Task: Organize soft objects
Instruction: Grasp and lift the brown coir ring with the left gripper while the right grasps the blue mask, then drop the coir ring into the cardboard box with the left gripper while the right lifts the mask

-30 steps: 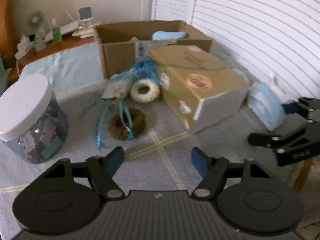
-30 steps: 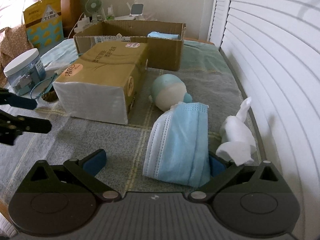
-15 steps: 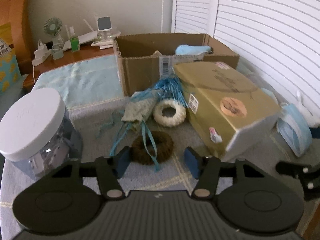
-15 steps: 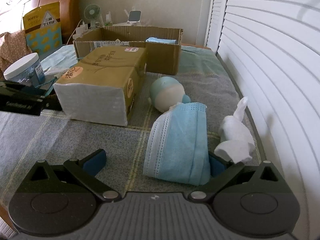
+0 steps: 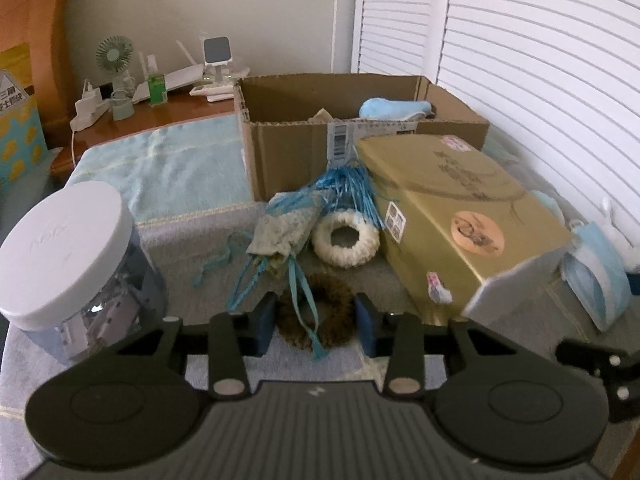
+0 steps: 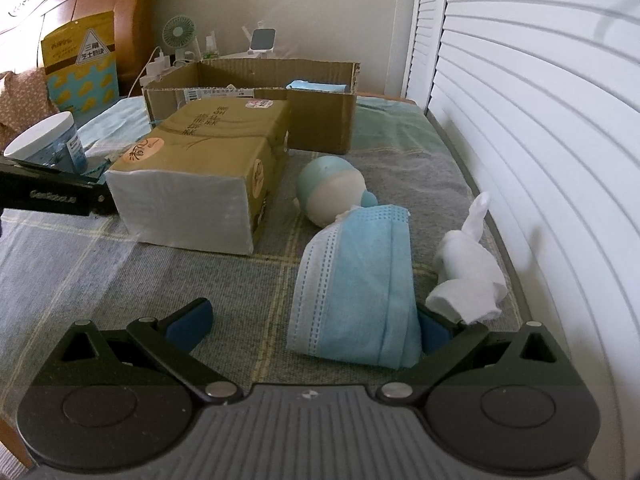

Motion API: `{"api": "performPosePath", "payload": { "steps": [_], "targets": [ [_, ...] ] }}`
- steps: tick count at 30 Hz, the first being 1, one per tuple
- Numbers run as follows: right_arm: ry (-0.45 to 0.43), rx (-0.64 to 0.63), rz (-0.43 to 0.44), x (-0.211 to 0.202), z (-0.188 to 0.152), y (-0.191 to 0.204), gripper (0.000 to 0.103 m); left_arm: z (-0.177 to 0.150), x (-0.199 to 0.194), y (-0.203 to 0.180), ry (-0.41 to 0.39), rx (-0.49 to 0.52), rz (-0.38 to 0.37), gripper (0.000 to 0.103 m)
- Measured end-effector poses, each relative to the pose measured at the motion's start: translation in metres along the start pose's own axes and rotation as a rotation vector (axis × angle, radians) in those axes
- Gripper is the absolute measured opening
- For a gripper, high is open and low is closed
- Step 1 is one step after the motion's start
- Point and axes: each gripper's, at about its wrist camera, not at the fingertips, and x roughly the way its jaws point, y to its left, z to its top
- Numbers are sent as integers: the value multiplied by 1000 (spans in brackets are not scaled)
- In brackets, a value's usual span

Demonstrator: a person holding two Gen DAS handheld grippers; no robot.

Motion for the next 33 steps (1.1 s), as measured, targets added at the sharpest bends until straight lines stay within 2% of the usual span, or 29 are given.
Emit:
{"api": "performPosePath", "payload": {
  "steps": [10,14,20,22,24,27,33],
  "targets": [
    [16,-16,4,6,9,-1,103,-22,-30,1,58,44,-44,40],
    [35,-3,-19,9,14,-3,101,-26,-37,0,75,57,-67,40],
    [60,-2,-74,7,23,0,76,-26,-42,0,87,75,-100,40],
    [63,-11,-90,5,24,1,62,-25,-45,0,84,92,-102,40],
    [66,-18,-103,3,24,1,55,-23,-48,-1,83,110,-106,40],
    [61,-3,-90,-4,24,-1,50,-20,-55,-2,83,134,-121,40],
    [34,-16,-57,-29,30,2,50,-7,-70,-1,75,169,-157,40]
  ]
}}
